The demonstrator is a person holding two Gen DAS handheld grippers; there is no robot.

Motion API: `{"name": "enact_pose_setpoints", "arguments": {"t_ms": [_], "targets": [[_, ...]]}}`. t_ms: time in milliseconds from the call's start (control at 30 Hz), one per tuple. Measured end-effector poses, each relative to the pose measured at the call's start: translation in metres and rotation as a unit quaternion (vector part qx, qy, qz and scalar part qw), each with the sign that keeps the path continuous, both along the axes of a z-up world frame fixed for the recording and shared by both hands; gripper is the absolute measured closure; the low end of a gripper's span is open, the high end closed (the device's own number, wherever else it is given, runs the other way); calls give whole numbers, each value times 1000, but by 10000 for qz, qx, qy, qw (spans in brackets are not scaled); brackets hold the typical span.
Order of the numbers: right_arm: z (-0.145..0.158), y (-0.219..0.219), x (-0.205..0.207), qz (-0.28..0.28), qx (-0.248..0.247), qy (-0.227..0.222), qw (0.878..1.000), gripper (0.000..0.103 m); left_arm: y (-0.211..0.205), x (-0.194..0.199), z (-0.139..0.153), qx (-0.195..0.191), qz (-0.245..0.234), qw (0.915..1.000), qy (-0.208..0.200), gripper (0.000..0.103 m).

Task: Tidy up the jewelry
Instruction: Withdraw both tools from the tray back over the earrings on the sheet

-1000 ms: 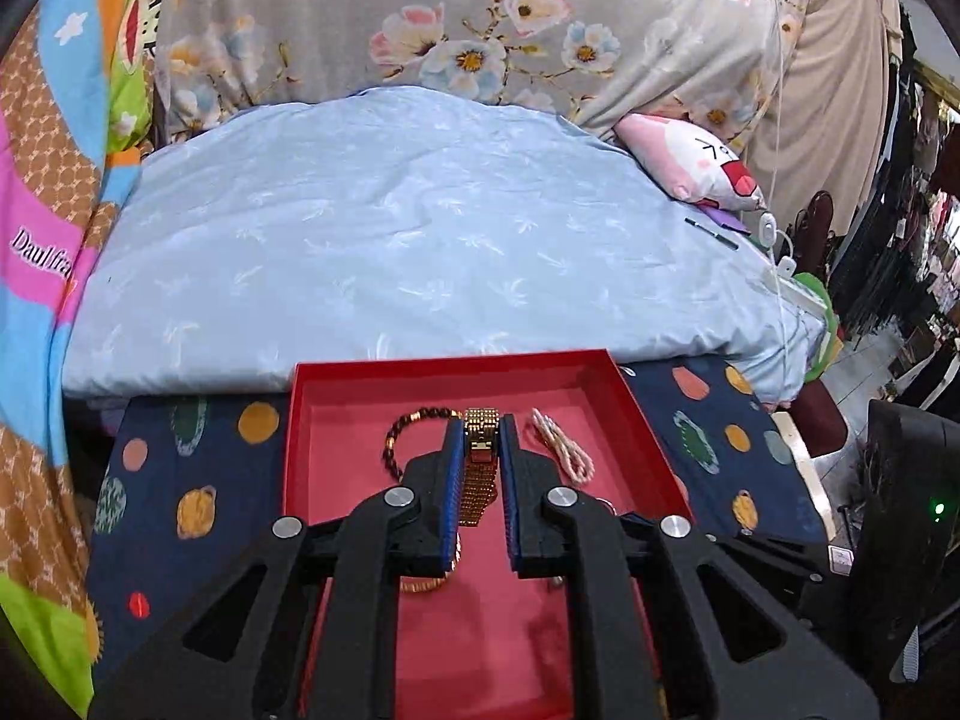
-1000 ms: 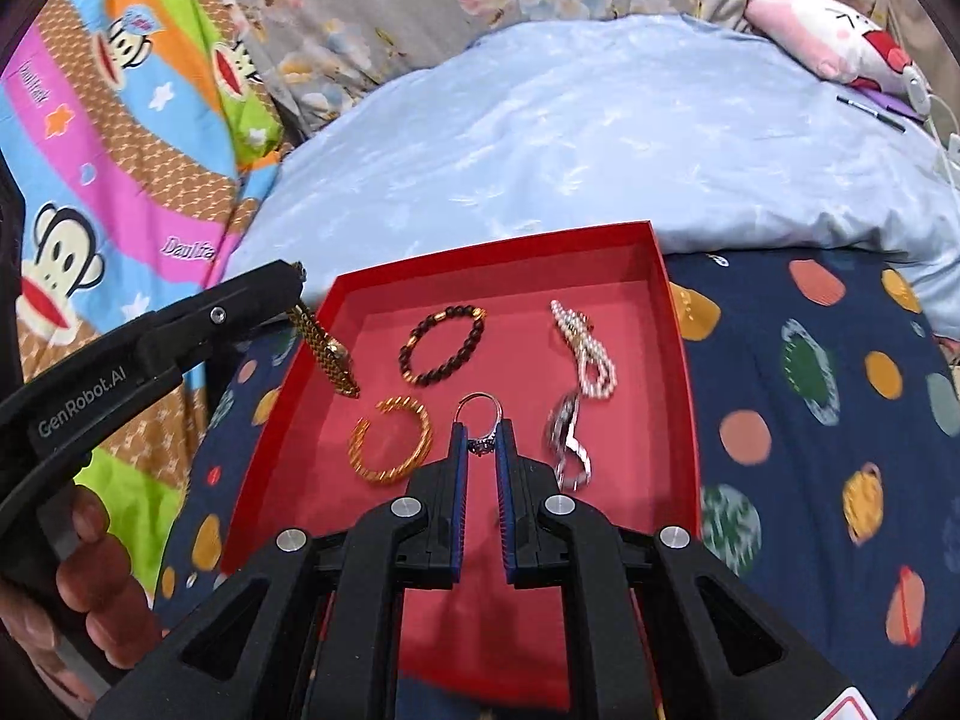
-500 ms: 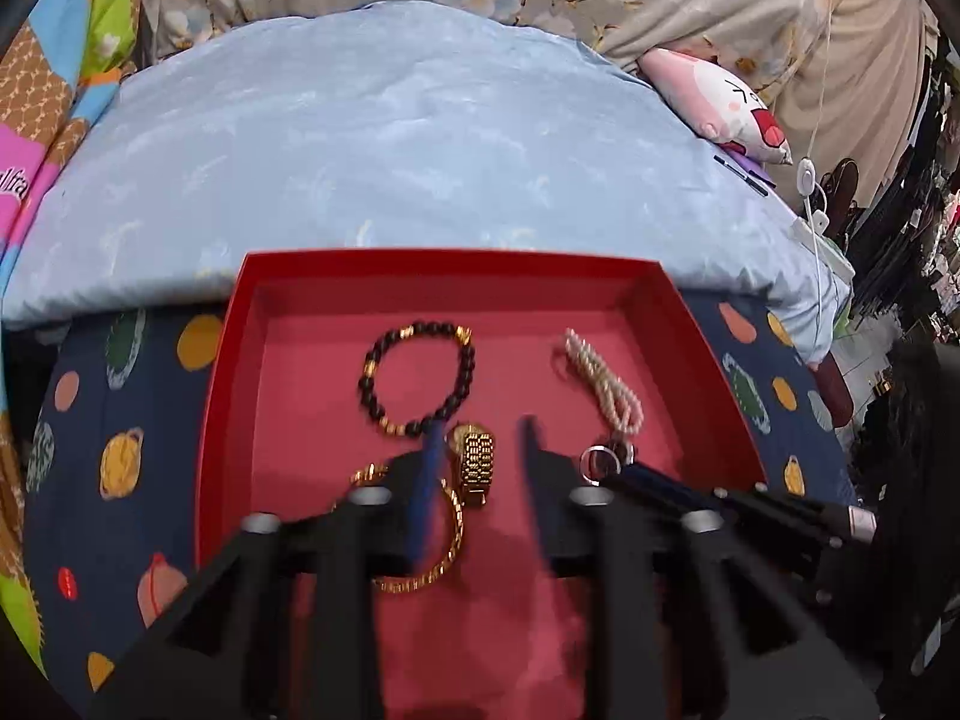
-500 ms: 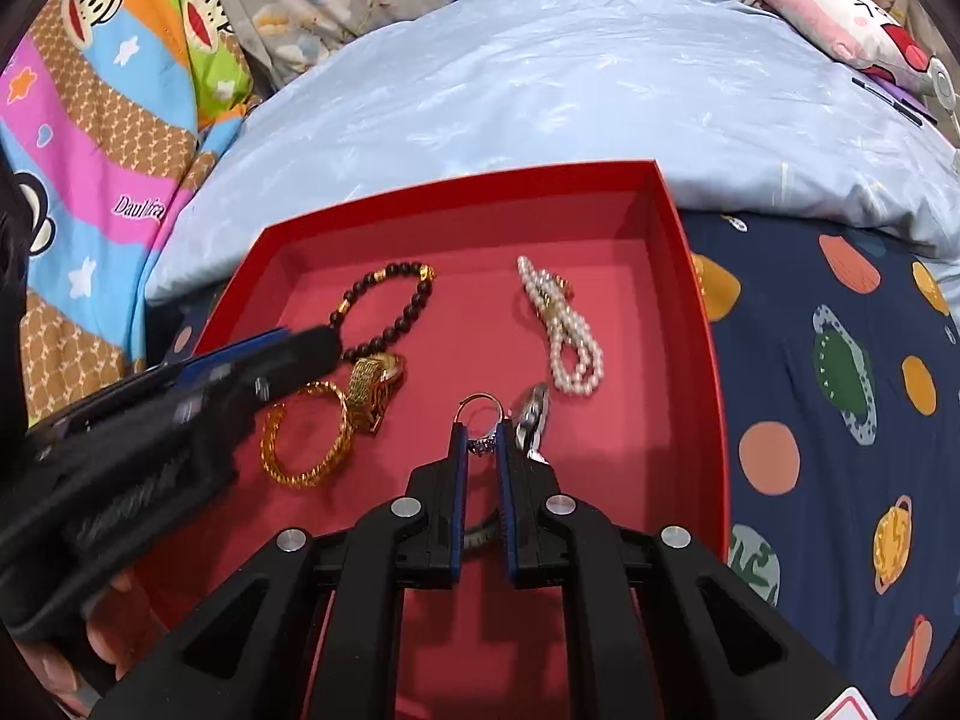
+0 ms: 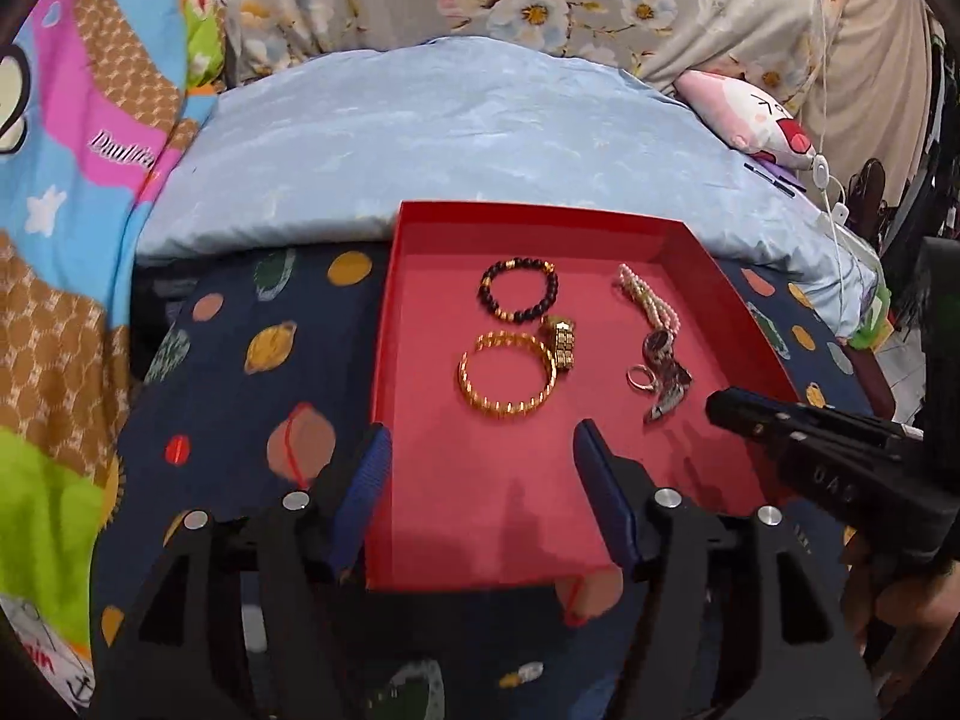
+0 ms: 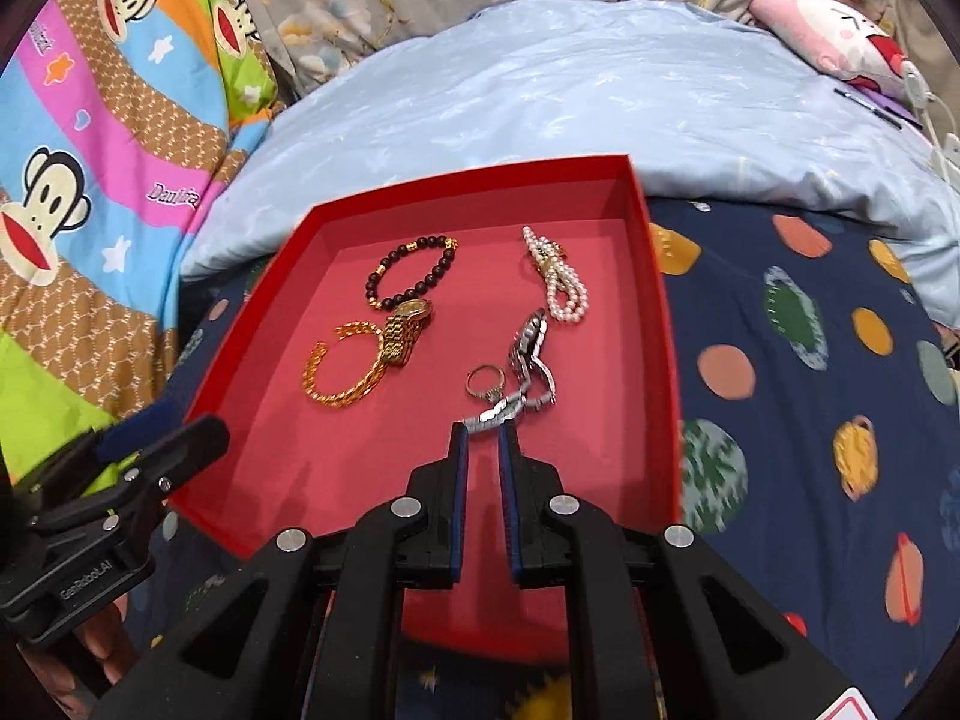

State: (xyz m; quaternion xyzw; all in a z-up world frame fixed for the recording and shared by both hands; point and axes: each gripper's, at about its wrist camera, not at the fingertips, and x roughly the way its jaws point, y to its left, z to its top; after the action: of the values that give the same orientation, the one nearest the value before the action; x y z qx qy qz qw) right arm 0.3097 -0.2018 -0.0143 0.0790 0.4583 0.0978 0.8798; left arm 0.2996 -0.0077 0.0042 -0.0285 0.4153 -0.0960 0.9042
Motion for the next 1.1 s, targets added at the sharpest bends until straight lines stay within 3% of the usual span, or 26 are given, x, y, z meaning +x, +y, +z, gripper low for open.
{"name": "enact_pose_setpoints", "arguments": {"t_ms": [500,633,767,1100], "targets": [[28,-5,-105,-254,-161,-358,9989,90,23,-83,-1,-164,236,9995,122,42],[24,0,-138,-243,-274,-341,9987,83,23,-106,-4,-22,265,9996,118,42],[16,1,-165,-233,-229,-212,9992,83,26,-125,-11,-133,305,9991,273,42],[-8,18,-210,-83,65,132,9999,83,31,-170,-31,24,330,9981,513,42]]}}
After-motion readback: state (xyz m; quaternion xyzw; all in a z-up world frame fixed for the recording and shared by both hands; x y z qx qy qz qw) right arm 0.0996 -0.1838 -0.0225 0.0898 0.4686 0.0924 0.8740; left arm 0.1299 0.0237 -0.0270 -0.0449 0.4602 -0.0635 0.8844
